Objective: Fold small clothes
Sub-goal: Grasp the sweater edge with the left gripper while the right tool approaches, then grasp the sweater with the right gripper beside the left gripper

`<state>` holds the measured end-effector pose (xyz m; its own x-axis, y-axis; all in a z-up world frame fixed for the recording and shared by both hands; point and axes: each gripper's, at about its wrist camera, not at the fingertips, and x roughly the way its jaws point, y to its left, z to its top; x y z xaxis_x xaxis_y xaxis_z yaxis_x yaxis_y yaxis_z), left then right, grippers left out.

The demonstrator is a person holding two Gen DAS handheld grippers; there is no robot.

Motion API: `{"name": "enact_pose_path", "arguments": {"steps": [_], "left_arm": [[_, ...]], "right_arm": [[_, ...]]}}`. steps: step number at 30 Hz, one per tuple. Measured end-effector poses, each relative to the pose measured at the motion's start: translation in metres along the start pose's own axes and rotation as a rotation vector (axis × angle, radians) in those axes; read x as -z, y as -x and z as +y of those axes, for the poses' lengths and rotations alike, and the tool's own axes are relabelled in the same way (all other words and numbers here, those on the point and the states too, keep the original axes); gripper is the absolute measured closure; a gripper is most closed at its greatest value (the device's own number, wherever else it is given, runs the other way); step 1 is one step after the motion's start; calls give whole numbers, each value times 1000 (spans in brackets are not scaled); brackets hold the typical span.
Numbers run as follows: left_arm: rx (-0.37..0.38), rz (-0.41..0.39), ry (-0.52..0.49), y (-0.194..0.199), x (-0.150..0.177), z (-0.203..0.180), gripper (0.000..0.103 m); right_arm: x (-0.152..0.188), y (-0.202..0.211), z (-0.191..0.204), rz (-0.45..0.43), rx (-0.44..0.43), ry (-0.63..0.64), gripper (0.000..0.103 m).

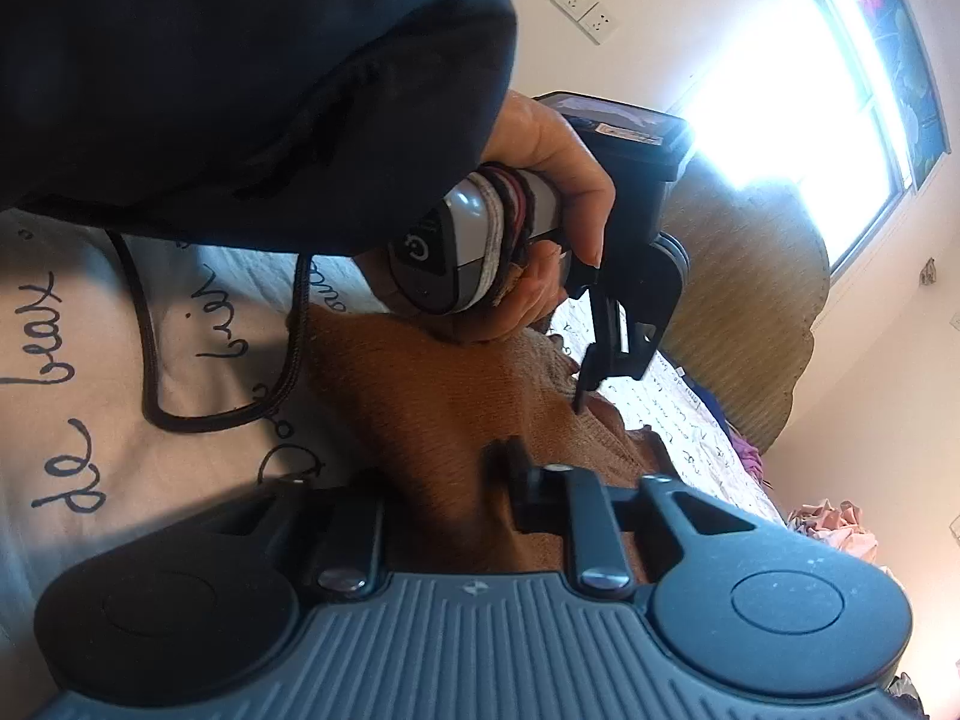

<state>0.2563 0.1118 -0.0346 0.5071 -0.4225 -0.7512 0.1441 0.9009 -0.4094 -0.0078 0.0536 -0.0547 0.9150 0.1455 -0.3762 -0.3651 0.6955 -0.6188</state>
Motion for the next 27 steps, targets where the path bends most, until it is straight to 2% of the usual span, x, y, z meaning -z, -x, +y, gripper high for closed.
{"name": "enact_pose_path", "arguments": {"steps": [4,12,20,27], "left_arm": [[-33,-13,11,3,2,-6,88],[-189,-22,-50,16,-1,-47,89],[-235,-87,-116,40,-9,-101,89],[-253,-126,-196,40,-8,-155,89]], "right_arm": [[2,2,-2,-19,-3,-15,95],[14,27,-20,-92,28,-85,96],[28,49,-53,-135,100,-155,97],[44,68,-85,-130,154,-240,97]]}}
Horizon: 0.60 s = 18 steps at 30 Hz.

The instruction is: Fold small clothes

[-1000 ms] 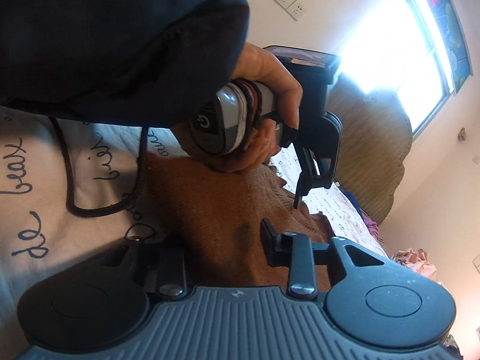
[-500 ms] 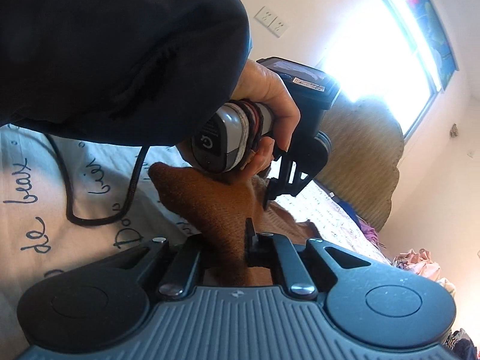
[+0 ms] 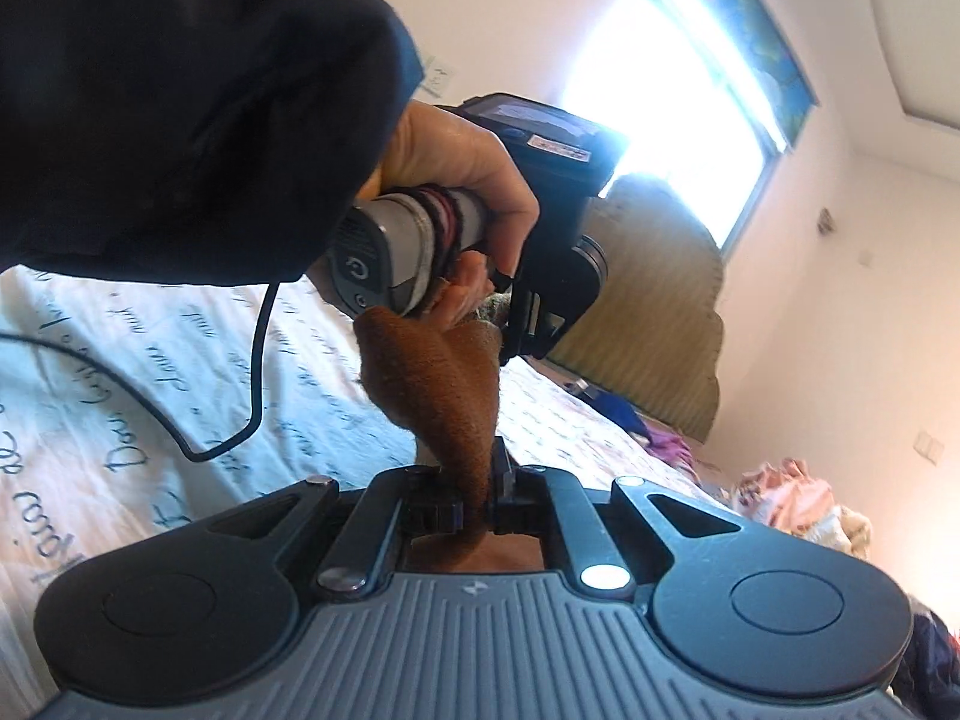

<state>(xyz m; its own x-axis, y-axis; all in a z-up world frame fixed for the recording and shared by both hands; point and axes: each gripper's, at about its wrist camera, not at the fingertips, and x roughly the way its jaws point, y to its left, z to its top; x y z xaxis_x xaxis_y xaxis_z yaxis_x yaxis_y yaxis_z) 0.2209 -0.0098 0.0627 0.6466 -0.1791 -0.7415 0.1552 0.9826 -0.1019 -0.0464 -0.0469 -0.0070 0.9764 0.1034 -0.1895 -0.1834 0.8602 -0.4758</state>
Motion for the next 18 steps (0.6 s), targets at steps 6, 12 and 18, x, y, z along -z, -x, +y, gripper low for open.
{"name": "enact_pose_path", "arguments": {"steps": [6,12,18], "left_arm": [[28,-30,-62,8,-7,-48,89],[37,-53,-143,7,-8,-98,89],[65,-33,-185,-8,-6,-139,89]], "right_arm": [[9,17,-24,9,28,-61,97],[20,21,-49,40,74,-121,97],[31,24,-83,114,90,-238,97]]}}
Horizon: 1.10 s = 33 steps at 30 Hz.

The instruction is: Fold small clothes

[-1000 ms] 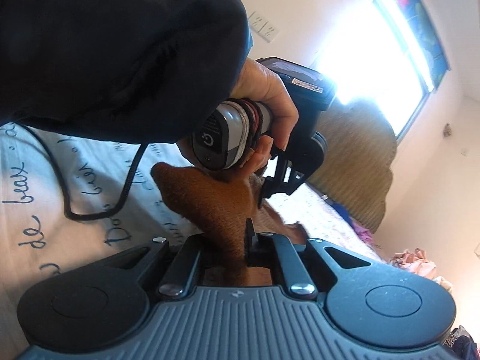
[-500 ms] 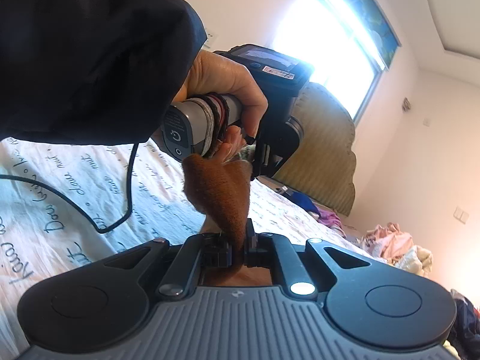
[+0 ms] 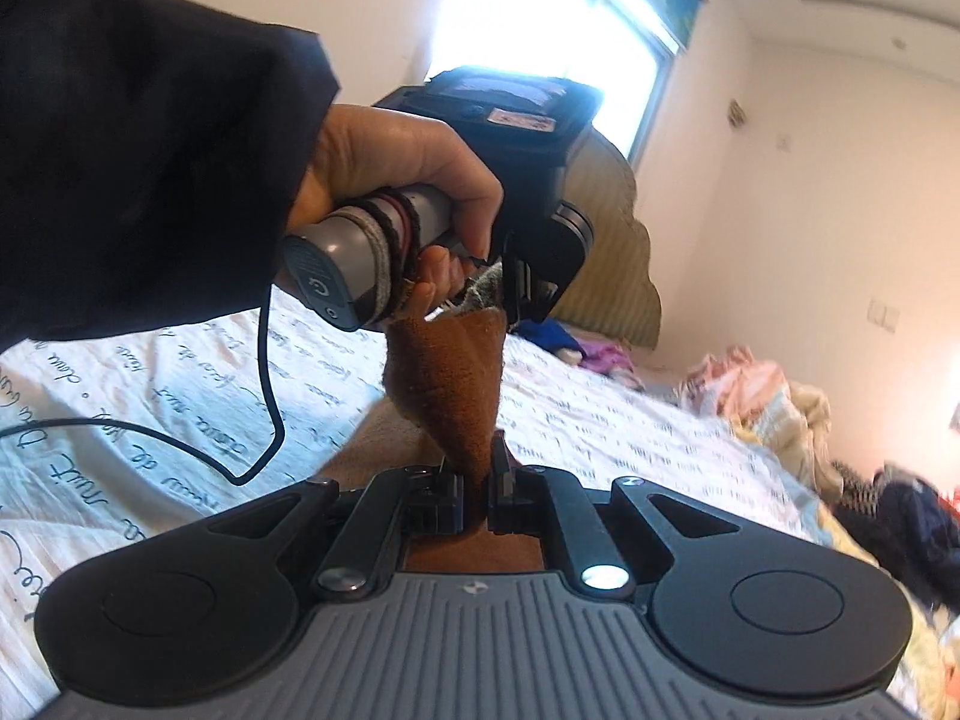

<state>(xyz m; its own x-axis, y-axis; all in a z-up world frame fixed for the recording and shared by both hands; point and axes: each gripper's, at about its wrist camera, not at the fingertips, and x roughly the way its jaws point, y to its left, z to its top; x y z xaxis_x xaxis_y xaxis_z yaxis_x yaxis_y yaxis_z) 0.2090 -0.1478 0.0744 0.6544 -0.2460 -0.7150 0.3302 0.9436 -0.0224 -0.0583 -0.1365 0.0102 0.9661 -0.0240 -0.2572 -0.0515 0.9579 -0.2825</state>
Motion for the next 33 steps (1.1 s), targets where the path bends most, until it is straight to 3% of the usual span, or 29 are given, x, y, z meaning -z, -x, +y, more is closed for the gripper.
{"name": "enact_pose_path", "arguments": {"steps": [9,15,24,33], "left_arm": [[1,61,-76,-46,7,-56,89],[-20,91,-123,-72,17,-82,89],[-34,96,-159,-86,25,-106,89],[-36,78,-187,-85,30,-124,90]], "right_arm": [[16,-1,-60,138,-34,-243,97],[36,-6,-73,188,-46,-324,97],[53,-11,-99,267,-125,-502,97],[66,-5,-120,289,-157,-617,97]]}}
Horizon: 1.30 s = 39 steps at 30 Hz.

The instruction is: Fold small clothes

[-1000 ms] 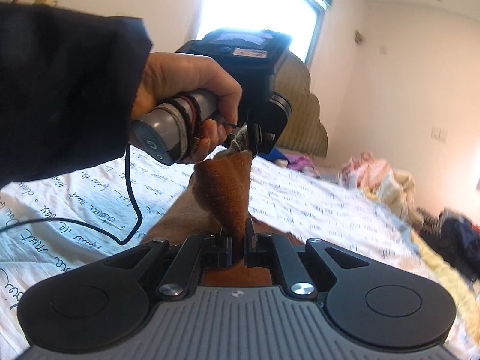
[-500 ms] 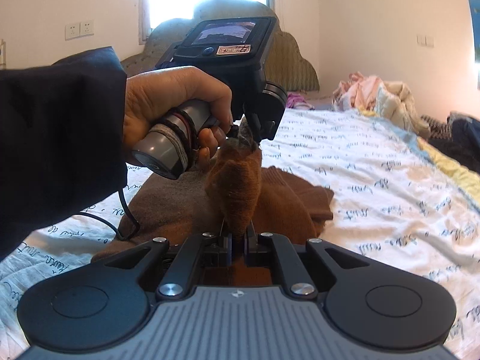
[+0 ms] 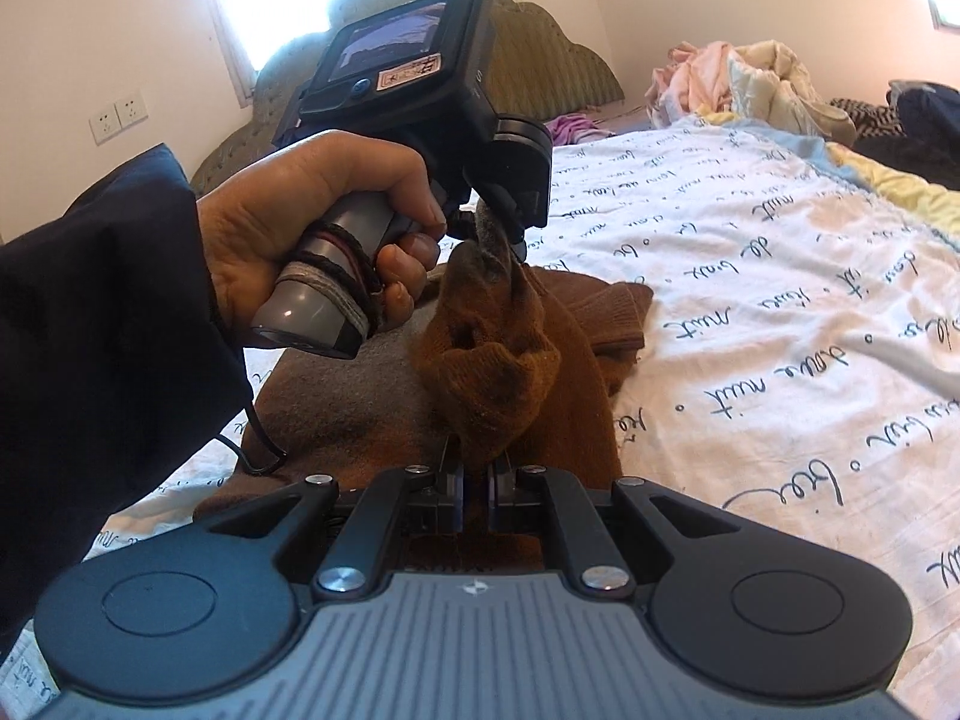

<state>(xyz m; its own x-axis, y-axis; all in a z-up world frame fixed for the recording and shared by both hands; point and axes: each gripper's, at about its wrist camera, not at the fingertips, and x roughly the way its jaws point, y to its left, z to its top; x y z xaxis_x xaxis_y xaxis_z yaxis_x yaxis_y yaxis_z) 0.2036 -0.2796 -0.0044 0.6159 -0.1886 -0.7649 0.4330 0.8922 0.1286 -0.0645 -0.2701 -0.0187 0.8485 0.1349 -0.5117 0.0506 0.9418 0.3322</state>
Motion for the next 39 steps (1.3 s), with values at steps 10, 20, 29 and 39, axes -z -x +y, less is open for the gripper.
{"name": "enact_pose_path", "arguments": {"steps": [10,20,29,39], "left_arm": [[1,4,4,-2,3,-7,88],[-36,-112,-66,19,2,-25,10],[-21,-174,-93,47,-3,-20,0],[-37,-186,112,98,61,80,0]], "right_arm": [[1,9,-15,-5,-3,-57,97],[-3,-1,-19,50,-24,-71,96],[-7,-13,-28,90,-37,-132,80],[-19,-20,-32,56,-114,-156,30]]}}
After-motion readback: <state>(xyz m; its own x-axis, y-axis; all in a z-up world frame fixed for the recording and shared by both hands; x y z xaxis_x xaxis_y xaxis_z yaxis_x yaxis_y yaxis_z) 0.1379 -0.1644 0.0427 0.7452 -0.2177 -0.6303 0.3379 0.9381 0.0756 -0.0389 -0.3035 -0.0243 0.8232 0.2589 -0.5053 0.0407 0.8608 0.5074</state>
